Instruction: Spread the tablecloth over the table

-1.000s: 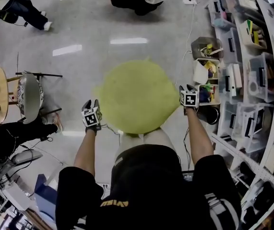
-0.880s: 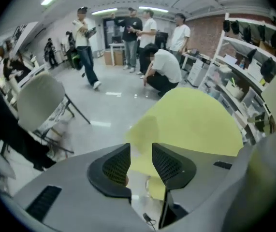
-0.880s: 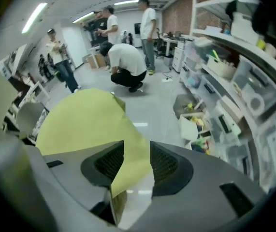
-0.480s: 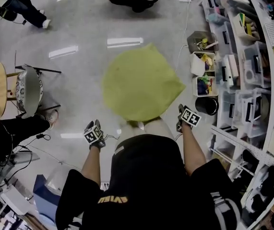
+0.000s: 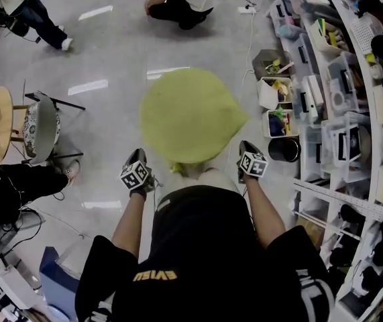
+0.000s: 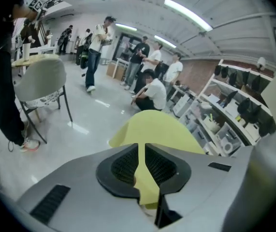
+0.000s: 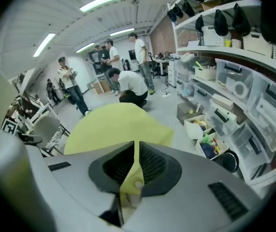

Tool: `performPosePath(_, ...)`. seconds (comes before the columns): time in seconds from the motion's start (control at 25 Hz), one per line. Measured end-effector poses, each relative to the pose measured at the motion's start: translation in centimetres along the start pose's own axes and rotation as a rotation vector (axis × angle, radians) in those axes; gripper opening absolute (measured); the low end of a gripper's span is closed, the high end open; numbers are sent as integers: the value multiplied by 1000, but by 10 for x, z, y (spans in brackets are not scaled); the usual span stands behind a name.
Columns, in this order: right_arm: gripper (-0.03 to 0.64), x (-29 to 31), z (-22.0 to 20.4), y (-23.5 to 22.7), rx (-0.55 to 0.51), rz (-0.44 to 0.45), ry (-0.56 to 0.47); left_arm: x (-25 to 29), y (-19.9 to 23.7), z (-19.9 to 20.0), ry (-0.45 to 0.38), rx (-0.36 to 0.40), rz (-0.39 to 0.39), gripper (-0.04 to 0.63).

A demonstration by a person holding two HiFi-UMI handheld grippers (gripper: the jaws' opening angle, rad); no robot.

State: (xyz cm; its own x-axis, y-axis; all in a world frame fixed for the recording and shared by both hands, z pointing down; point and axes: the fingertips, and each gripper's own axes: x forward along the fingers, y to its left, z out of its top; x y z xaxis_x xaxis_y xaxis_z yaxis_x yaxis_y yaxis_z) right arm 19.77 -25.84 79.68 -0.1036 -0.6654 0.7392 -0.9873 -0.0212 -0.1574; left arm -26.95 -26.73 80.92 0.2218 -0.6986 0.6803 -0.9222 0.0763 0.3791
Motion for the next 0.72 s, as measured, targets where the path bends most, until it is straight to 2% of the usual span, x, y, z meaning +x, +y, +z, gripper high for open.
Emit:
performPosePath(0.16,0,-23,-8,16,-101,108,-25,-34,-56,-18,-45,101,-60,19)
performPosePath(0.36,0,-71,-45,19,-153,248,-54,-106,-85,-70,-116,53,13,18)
performPosePath(0.52,0,-129,-38,0,-161,315,-176,-158,-128,-95,-208,49,35,18)
performPosePath(0.72,0,-198,-13,3,-207,363,-333,-211,-187,-86,-326,147,-22,17)
